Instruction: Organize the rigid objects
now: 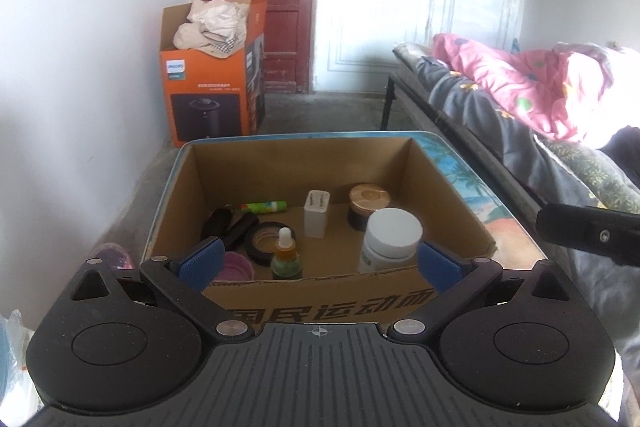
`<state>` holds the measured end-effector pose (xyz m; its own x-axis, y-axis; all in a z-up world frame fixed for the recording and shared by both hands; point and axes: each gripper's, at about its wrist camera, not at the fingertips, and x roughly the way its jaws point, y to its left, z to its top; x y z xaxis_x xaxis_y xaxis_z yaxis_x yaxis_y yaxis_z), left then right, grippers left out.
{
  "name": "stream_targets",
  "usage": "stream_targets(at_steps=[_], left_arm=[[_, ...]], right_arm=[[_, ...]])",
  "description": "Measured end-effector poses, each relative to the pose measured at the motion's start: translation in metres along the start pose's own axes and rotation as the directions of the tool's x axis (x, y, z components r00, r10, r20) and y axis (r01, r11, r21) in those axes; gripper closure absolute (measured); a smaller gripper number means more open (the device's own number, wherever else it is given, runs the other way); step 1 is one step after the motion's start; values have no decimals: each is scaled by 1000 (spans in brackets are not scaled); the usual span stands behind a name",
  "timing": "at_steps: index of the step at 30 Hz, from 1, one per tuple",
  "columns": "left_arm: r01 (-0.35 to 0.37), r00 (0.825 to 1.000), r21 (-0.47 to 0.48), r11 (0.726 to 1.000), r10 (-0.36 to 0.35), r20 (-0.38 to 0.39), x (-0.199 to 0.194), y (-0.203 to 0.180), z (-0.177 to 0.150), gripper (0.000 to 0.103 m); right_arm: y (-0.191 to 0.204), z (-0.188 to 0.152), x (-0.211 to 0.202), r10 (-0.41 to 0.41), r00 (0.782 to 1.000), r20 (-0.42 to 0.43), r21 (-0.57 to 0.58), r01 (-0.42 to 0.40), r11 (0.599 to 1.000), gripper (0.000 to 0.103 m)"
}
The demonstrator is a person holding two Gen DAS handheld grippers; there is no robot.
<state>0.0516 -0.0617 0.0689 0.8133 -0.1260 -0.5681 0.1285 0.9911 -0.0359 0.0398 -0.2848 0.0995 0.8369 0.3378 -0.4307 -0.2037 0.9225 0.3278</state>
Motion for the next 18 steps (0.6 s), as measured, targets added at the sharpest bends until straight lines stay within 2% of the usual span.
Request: stream_targets(at_steps=[8, 11, 18], left_arm=[[-54, 998, -61, 997, 53, -16, -1, 17, -2, 0], [-73, 997, -62, 995, 71, -44, 2, 23, -3, 0], [-92, 993, -119, 989, 81, -90, 11, 39, -6, 0]], right_arm=[[27, 2, 12, -105, 994, -16, -93, 103, 990, 0], [38, 0, 16, -150, 989, -9, -124, 148, 981, 0], [54, -7, 39, -209, 977, -49, -214, 195, 957, 0]])
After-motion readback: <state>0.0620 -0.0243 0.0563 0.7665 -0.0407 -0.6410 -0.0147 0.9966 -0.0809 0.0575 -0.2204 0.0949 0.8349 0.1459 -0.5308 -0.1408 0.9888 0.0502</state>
